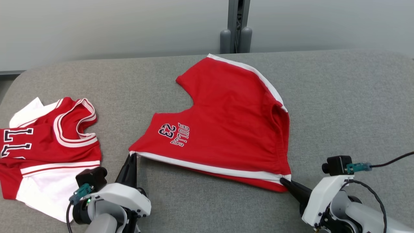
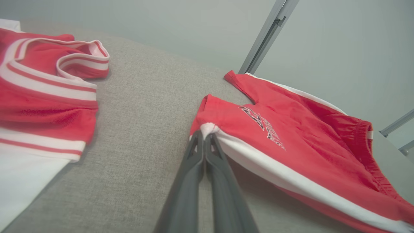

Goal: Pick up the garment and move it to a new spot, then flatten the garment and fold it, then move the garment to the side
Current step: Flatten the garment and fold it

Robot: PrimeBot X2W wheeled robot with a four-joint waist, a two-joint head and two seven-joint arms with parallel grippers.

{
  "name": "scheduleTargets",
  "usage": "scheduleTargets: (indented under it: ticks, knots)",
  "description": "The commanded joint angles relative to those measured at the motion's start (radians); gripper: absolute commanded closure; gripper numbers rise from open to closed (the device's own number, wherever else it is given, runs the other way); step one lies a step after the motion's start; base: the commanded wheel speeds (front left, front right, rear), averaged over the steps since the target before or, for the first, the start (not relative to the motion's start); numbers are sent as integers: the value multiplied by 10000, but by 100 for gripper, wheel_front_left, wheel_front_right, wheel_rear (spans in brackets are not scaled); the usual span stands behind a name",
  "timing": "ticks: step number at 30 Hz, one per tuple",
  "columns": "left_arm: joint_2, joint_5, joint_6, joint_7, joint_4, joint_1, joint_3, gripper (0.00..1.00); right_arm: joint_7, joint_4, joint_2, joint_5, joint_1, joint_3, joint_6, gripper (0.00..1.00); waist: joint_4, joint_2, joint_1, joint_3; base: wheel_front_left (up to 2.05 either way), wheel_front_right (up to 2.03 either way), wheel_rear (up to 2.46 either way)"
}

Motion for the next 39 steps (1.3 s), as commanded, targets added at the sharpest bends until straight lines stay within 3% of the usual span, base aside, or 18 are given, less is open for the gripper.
scheduleTargets:
  ticks: [1,12,25,33,39]
  knots:
    - [65,97,27,-23,-169,277,44,100,45,-102,-188,76,259,57,3,100,33,0,0,-137,0,0,0]
    - [69,98,263,-23,-1254,1576,55,100,-26,-947,-910,436,1221,101,3,100,217,0,0,-523,0,0,0]
    - [63,391,328,-23,-1584,2268,97,100,-97,-1469,-801,503,1719,129,4,100,320,0,0,-728,0,0,0]
    - [237,537,490,-23,-1712,1494,604,100,-343,-2000,-621,400,1222,-265,4,100,-57,0,0,-348,0,0,0]
    - [571,509,687,21,-1581,77,931,100,-863,-2442,-287,416,670,-887,3,100,-781,0,0,410,0,0,0]
